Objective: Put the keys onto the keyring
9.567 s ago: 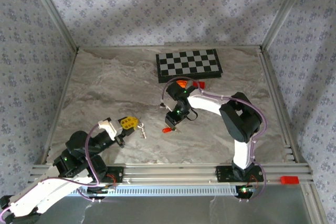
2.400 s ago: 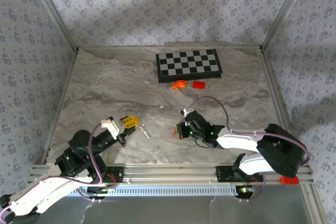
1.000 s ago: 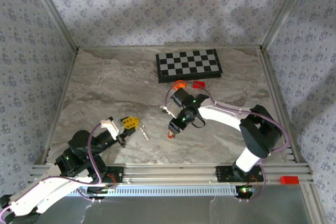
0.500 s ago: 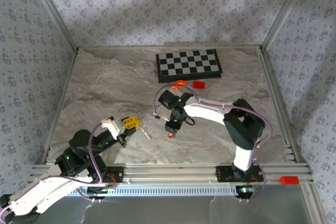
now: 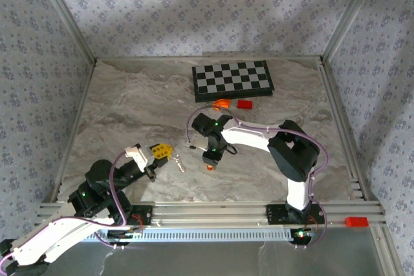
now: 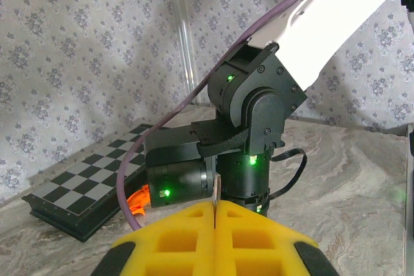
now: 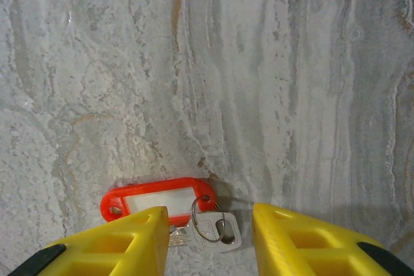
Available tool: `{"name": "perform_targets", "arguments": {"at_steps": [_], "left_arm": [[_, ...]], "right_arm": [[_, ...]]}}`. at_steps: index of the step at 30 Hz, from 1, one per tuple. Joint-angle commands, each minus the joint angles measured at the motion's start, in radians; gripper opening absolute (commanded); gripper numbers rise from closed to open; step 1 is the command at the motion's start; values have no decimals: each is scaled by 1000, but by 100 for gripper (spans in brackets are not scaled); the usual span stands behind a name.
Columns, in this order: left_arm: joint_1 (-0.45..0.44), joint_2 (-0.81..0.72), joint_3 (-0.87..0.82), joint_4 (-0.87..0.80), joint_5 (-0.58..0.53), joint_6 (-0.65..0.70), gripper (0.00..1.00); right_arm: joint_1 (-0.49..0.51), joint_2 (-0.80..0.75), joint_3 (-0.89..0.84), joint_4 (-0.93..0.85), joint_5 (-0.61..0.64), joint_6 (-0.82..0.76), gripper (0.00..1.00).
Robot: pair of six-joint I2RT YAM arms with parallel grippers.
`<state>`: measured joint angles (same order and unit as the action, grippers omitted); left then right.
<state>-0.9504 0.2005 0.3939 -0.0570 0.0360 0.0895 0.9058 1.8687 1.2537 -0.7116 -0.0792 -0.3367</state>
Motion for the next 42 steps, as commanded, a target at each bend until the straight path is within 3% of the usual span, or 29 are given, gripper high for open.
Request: {"name": "perform_targets", "arguments": {"at_steps": [1,7,18,24,28,34,42], "left_arm": [[-5,0,31,34,-1,13,0],[-5,-9,26,36,0,12,0],[-5,-10,24,36,-7,10,0],[-6,-7,23,36,-8,11,0],[-6,-6,24,37,-10,12,0],[-5,-6,25,32,-18,18,0],[-5,-17,23,31,-21,20,0]], "right_arm": [[4,21,12,-32,28,-21,37],[10,35,19,-41,100,-22,28],[25,19,13,-32,109,-15,10],[27,-42,-26,9,122,110,0],[15,-131,-131,147,99,286,0],[-14,-275,-357,505,96,533,0],[-22,-342,-584,844,128,679,0]]}}
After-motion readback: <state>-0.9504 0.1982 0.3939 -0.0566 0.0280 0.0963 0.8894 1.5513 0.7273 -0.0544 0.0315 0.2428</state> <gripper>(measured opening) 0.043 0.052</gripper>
